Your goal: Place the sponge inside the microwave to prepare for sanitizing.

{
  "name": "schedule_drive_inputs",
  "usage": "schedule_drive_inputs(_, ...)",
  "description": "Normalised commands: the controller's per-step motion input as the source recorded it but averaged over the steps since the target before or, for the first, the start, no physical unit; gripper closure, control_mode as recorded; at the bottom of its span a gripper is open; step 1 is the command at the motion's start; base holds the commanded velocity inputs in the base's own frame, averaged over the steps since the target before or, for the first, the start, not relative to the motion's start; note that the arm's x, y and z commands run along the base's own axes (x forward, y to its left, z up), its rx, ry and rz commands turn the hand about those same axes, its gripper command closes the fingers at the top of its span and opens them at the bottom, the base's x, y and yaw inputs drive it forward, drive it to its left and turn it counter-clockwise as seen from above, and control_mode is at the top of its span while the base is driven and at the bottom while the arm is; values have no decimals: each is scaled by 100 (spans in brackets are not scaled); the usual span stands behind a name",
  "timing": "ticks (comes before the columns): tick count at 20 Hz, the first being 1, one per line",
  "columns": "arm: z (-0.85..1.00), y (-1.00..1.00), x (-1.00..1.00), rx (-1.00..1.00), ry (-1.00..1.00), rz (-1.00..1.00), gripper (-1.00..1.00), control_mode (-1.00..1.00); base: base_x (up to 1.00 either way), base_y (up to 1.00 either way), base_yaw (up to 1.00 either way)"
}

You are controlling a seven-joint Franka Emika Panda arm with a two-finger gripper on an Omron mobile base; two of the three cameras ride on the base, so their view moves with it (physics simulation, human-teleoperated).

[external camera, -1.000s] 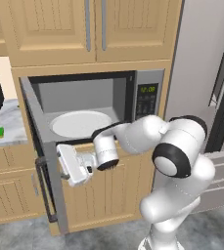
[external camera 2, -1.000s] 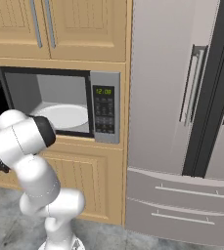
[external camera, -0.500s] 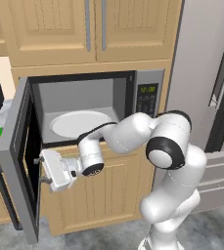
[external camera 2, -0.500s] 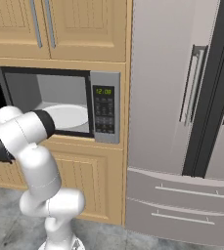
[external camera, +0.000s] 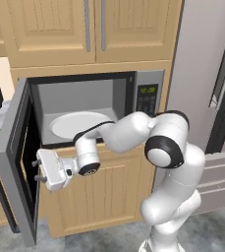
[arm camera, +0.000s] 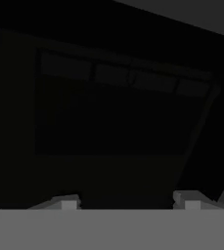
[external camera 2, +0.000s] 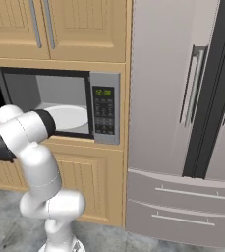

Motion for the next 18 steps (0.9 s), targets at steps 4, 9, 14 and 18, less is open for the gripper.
schedule_drive_inputs(4,0,48,0,-3,3,-3,-100,-100,0,0,0)
schedule_drive_inputs(9,-11,-25,0,-6,-1,-4,-100,-100,0,0,0)
schedule_drive_inputs(14,13,-60,0,-16,-5,-2,-100,-100,0,0,0)
schedule_drive_inputs(18,31,-71,0,-28,-8,-1,-100,-100,0,0,0)
